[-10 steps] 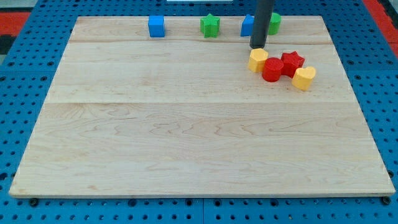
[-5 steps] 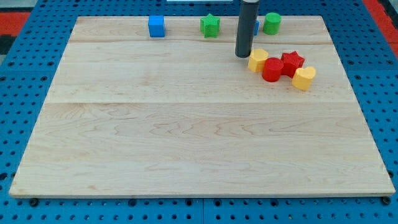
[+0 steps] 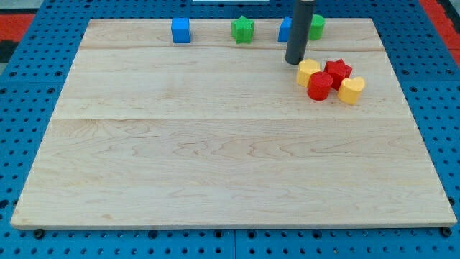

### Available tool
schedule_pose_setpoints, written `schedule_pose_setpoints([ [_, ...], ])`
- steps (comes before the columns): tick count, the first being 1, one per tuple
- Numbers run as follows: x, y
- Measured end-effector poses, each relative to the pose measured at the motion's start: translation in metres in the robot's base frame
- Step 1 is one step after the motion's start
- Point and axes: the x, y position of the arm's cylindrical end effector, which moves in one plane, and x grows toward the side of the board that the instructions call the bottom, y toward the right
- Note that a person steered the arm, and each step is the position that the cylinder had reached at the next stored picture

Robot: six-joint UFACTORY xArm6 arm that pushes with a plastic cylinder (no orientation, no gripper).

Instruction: Place the yellow hexagon left to the red star

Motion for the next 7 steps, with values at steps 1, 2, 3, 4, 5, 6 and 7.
schedule_pose_setpoints([
  [1, 0.002, -0.003],
  [2, 0.004, -0.017],
  [3, 0.008, -0.013],
  [4, 0.016, -0.006],
  [5, 0.017, -0.005],
  [6, 0.017, -0.005],
  [7, 0.017, -0.006],
])
